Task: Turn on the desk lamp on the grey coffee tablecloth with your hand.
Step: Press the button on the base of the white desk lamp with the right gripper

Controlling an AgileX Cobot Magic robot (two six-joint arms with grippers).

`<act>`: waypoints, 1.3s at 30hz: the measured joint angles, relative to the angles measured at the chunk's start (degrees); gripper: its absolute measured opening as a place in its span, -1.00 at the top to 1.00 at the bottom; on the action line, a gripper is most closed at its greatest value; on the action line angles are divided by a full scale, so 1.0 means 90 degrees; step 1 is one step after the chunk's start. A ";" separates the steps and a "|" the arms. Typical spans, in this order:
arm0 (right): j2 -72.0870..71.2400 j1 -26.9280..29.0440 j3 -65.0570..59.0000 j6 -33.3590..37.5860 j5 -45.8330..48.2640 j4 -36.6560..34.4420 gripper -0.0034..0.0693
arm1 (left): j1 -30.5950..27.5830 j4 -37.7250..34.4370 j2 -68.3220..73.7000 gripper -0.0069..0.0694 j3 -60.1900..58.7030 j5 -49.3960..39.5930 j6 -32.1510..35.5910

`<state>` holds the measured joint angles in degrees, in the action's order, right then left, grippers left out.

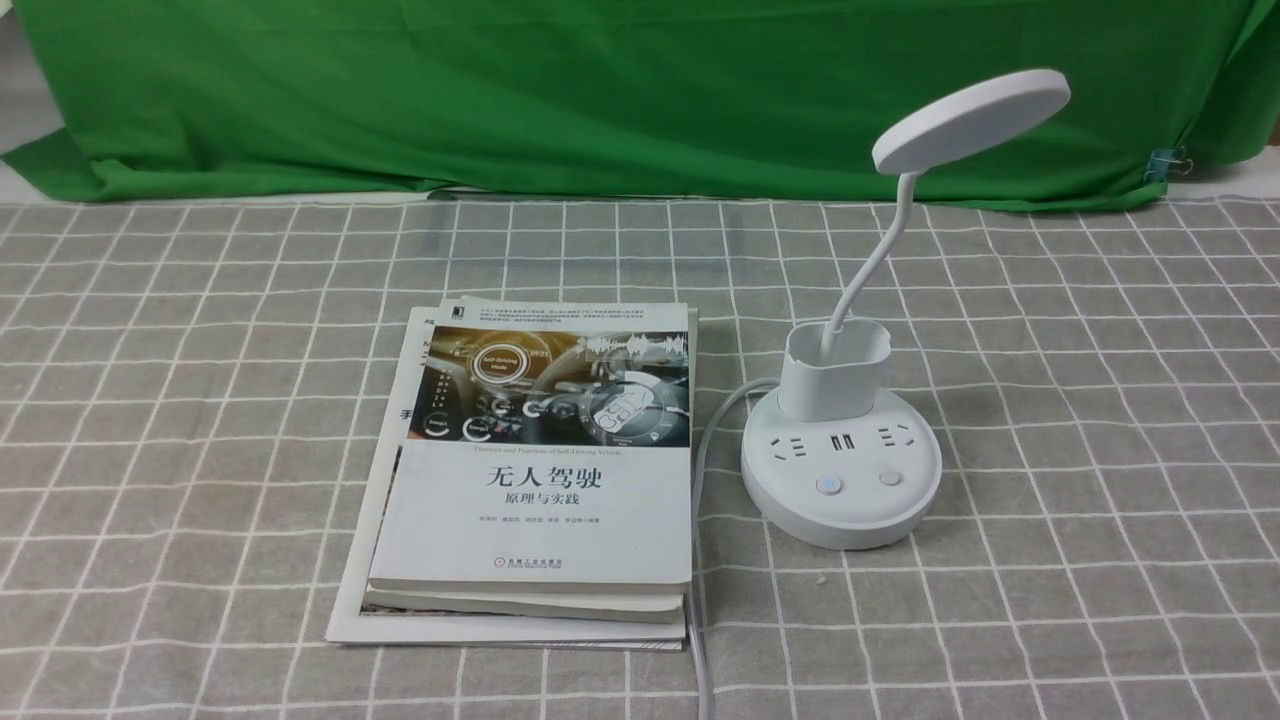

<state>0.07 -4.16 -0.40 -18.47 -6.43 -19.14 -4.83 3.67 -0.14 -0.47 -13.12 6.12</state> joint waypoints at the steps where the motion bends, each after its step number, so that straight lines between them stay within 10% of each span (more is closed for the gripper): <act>1: 0.0000 0.0000 0.0000 -0.0141 -0.0036 -0.0008 0.24 | 0.0000 0.0000 0.0000 0.77 0.0000 0.0000 0.0000; 10: 0.1930 -0.0411 0.1960 0.2052 0.2640 -0.0033 0.76 | 0.0000 0.0000 0.0000 0.77 0.0000 0.0000 0.0007; 18: 0.5617 -0.0581 0.4594 0.3709 0.5213 0.0056 0.81 | 0.0000 0.0000 0.0000 0.77 0.0000 0.0000 0.0007; 39: 1.0819 -0.1903 0.7133 0.3838 0.4744 0.0793 0.82 | 0.0000 0.0000 0.0000 0.77 0.0000 0.0000 0.0004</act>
<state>97.44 -21.29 63.80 16.08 36.27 -12.00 -4.83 3.67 -0.14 -0.47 -13.12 6.15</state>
